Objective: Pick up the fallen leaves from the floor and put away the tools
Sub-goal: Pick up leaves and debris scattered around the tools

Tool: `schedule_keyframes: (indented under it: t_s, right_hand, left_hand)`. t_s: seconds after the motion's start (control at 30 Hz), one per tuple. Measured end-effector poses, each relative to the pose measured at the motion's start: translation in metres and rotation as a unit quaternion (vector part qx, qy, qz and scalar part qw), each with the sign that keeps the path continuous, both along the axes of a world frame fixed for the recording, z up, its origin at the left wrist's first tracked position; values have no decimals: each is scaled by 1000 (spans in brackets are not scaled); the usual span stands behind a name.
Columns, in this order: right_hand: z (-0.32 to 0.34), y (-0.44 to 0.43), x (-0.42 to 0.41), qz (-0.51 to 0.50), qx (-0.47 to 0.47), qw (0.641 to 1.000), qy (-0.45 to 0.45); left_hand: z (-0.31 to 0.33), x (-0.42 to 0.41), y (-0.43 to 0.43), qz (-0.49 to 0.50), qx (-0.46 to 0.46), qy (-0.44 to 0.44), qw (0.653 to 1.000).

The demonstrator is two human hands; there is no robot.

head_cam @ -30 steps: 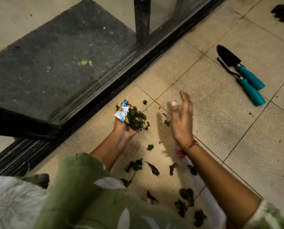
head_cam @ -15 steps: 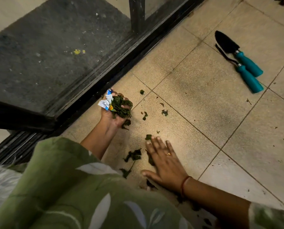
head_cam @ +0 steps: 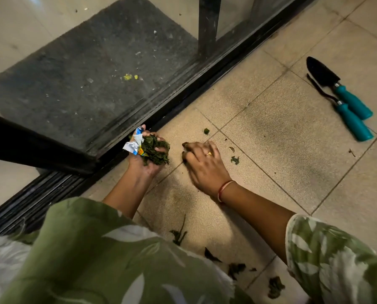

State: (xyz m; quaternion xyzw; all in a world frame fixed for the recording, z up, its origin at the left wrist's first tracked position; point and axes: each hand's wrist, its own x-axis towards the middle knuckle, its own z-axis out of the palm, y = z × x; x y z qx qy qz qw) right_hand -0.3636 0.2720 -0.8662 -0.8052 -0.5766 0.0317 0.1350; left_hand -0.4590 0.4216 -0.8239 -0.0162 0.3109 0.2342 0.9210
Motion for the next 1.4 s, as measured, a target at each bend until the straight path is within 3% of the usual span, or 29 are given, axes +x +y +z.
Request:
schedule_keyframes:
  t_s: [0.13,0.23,0.33,0.43,0.53,0.63,0.73,0.83,0.93,1.1,1.3,1.4]
  right_hand:
    - [-2,12,2,126,13,991,-37]
    - [0,11,21,2,-3,998,-66]
    - [7,15,54,-125,-16,992,1]
    - [8,22,73,-32,-59,996,56]
    - [5,21,73,96,-69,992,42]
    - [7,8,71,116,-17,992,50]
    - [11,-14,74,60,22,991,118]
    - [15,-38,75,-70,49,986,143]
    - [13,-65,67,-146,-1,980,135]
    - [-4,-67,50,-22,-121,989,82]
    - [-1,-9,55,116,-96,985,80]
    - [-4,14,54,212,-64,975,13]
  left_hand:
    - [-1,0,-1,13,4,13,1000]
    - [-1,1,-3,12,1,19,1000]
    - [0,3,-6,8,12,40,999]
    - [-2,6,-8,7,4,55,998]
    - [-4,10,-8,7,-6,60,998]
    - [-4,12,-8,3,-2,64,998]
    - [-4,11,-8,6,7,66,998]
    - [-5,11,-11,9,4,69,998]
    - [-4,12,-12,13,12,85,996]
    - [4,19,-22,1,25,75,997]
    - [1,16,-21,5,21,79,997]
    - [0,14,-18,11,17,79,997]
